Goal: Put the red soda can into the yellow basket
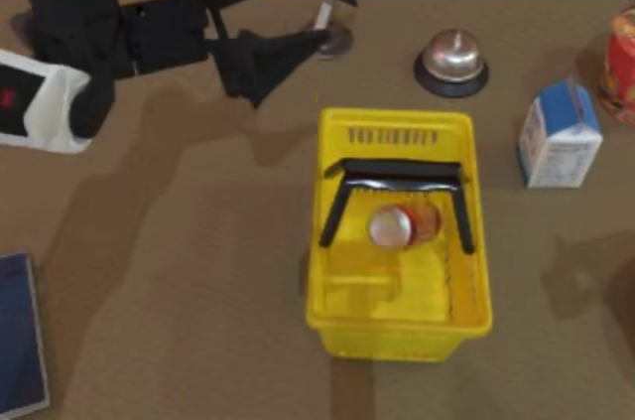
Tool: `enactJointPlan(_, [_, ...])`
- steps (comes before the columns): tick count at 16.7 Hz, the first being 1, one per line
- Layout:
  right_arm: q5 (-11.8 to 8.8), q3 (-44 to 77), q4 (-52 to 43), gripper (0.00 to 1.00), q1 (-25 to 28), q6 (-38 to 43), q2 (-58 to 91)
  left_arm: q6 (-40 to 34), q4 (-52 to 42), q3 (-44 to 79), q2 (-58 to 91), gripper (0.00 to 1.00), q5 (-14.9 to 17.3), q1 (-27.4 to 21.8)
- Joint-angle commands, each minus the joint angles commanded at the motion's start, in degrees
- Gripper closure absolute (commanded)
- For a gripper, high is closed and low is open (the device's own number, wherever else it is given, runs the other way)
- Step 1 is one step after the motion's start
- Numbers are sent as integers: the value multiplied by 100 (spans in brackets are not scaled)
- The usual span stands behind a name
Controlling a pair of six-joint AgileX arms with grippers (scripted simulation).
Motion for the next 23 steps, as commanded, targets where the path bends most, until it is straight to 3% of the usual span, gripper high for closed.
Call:
enactJointPlan(15, [301, 8247, -5538, 0, 2494, -3609, 8647, -289, -4218, -4838, -9036, 0, -4608, 1176])
enactJointPlan(19, [328, 9740, -6542, 0, 2980, -4278, 10211, -94, -4913, -5811, -10773, 0, -5539, 1357])
enactJointPlan(23, [330, 10389, -7020, 0, 3223, -4602, 10905, 53, -5211, -6274, -11544, 0, -6024, 1441])
